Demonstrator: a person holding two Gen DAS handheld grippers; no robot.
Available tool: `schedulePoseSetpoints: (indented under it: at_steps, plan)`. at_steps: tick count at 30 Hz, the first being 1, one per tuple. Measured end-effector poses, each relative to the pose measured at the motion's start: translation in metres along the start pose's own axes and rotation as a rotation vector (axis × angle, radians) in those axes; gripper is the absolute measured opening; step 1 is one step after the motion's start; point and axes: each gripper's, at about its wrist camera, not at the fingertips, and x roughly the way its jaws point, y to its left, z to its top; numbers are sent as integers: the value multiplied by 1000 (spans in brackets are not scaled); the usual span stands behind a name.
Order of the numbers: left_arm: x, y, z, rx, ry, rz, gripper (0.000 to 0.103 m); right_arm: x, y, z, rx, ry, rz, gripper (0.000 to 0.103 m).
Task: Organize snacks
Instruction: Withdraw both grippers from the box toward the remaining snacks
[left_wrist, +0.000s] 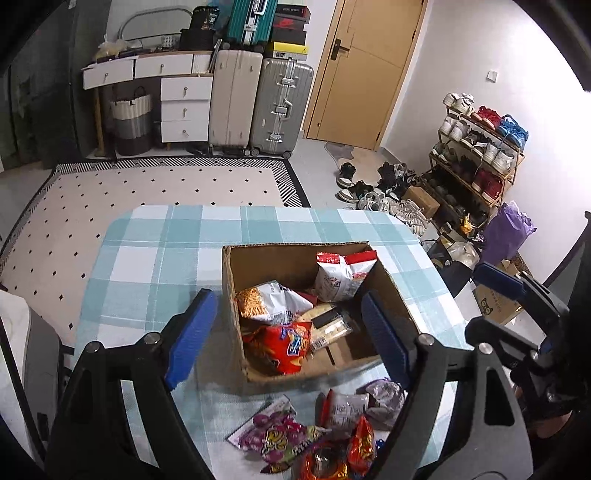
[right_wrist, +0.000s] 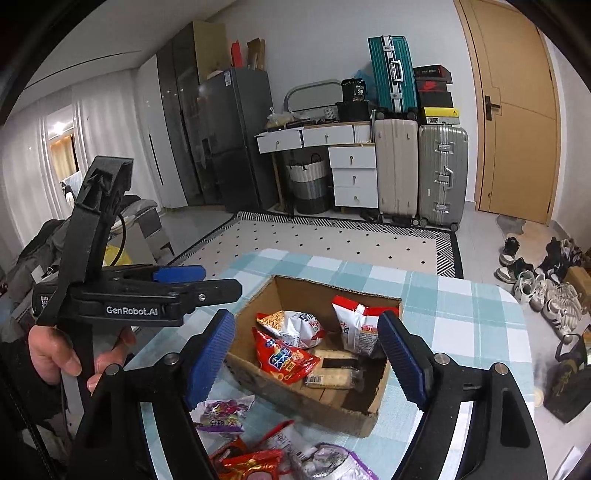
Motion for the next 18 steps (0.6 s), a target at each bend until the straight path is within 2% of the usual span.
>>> schedulePoseSetpoints:
  at_steps: [14, 17, 18]
  plan:
    - [-65, -18, -48, 39, -38, 58, 87, -60, 16, -26, 21, -71, -24, 89]
    - [-76, -24, -61, 55, -58, 60, 92, -73, 19, -34, 30, -85, -28, 92]
    - [-80, -27, -66, 58, -63, 60, 97, -77, 20, -38, 34, -87, -29, 92]
